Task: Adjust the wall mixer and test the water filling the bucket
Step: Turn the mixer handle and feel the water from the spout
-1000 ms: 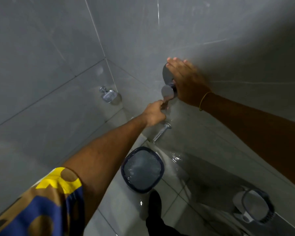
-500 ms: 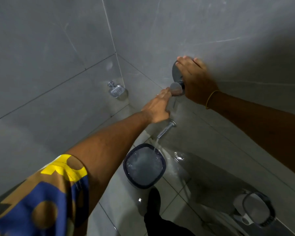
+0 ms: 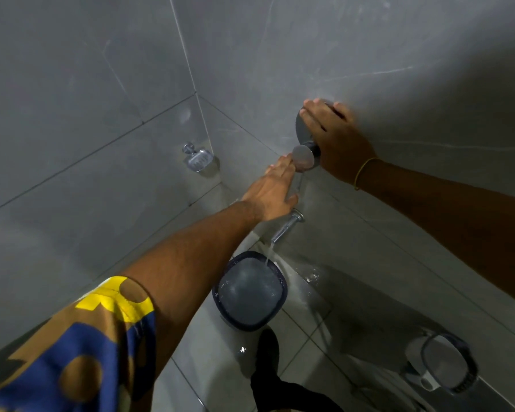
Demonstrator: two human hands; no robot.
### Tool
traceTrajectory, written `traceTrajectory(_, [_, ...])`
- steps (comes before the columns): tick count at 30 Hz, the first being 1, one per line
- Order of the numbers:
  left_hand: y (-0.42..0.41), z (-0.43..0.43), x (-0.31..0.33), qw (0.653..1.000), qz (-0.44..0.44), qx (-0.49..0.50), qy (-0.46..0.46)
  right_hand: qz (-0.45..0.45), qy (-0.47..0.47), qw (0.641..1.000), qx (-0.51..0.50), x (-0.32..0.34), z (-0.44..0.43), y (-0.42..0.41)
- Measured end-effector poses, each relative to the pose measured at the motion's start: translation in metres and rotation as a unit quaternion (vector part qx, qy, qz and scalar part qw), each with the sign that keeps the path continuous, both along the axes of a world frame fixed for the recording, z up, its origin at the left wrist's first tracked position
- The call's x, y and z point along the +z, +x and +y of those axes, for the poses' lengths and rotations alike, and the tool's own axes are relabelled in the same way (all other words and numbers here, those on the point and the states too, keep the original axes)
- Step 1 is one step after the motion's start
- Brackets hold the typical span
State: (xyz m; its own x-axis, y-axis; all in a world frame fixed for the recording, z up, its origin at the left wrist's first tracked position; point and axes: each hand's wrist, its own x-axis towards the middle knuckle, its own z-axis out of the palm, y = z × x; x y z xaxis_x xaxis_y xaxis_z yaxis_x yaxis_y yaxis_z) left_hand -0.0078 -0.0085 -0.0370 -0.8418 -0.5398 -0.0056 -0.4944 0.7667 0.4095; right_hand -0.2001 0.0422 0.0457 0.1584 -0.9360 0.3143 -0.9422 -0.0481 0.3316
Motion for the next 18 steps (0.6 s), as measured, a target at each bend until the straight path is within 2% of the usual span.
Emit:
traceTrajectory(10, [0.008,0.002,-0.001,1.000,0.004,-0.009,0.003,-0.018,0.022,1.000,0.005,0.011,0.006,0.009])
traceTrajectory(18, [0.011,0.001,0.000,1.000,-0.001,-0.018,0.001,0.007,0.046,0.999,0.018,0.023,0.007,0.009])
